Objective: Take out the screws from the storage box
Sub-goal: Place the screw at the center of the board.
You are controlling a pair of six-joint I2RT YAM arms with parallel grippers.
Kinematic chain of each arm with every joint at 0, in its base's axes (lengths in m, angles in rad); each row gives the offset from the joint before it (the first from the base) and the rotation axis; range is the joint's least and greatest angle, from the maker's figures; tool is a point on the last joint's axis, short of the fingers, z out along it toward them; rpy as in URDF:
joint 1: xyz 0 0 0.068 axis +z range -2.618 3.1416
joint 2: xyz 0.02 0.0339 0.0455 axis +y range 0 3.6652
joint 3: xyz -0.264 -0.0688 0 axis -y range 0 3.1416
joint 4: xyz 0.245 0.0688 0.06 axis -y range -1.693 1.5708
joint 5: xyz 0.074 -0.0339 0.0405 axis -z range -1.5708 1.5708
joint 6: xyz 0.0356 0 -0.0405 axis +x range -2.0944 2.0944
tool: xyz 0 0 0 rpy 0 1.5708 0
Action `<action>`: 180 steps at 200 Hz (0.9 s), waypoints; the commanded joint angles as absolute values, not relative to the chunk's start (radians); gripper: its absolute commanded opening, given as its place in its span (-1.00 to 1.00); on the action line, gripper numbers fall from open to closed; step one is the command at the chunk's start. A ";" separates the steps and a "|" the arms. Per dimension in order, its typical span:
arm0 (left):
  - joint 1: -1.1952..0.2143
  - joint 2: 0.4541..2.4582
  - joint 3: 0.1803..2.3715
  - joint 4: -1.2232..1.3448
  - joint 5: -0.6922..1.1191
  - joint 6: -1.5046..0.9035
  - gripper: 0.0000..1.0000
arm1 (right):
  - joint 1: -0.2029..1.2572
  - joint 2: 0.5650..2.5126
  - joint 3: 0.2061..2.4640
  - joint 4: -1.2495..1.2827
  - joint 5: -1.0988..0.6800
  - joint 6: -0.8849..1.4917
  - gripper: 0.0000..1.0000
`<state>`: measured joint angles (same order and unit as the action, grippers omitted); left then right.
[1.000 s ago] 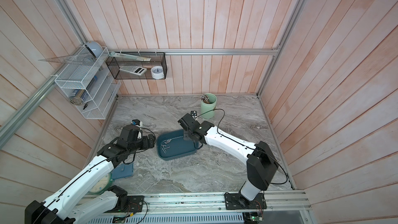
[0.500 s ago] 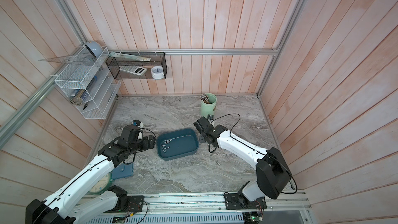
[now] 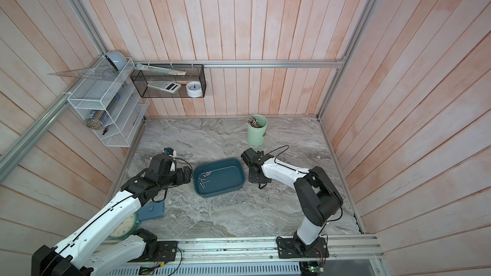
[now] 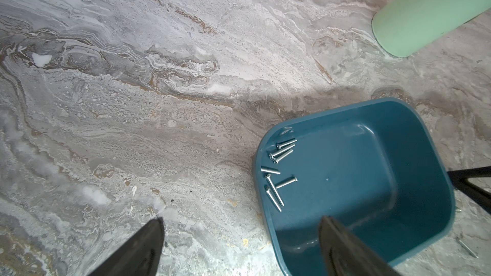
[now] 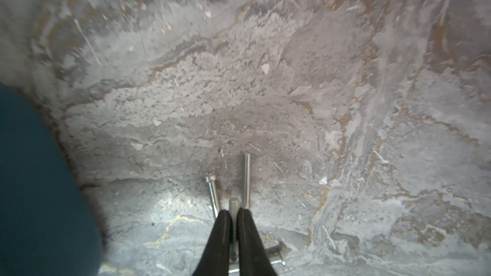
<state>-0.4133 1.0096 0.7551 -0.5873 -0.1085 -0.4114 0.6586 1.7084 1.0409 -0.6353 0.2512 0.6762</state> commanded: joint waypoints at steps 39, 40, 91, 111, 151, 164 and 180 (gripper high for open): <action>-0.415 1.010 0.767 -0.577 -0.099 -0.405 0.92 | 0.655 1.753 1.051 -0.648 0.221 0.670 -0.73; -0.416 1.010 0.767 -0.577 -0.099 -0.405 0.92 | 0.656 1.753 1.051 -0.649 0.222 0.669 -0.73; -0.416 1.010 0.767 -0.577 -0.100 -0.405 0.92 | 0.656 1.755 1.050 -0.655 0.233 0.667 -0.63; -0.416 1.010 0.768 -0.577 -0.100 -0.405 0.92 | 0.655 1.749 1.046 -0.649 0.225 0.668 -0.54; -0.415 1.009 0.767 -0.577 -0.100 -0.406 0.92 | 0.656 1.722 1.055 -0.658 0.217 0.667 -0.51; -0.416 1.008 0.767 -0.578 -0.100 -0.405 0.92 | 0.656 1.703 1.063 -0.666 0.217 0.663 -0.51; -0.415 1.007 0.767 -0.577 -0.101 -0.405 0.92 | 0.655 1.667 1.069 -0.670 0.222 0.657 -0.51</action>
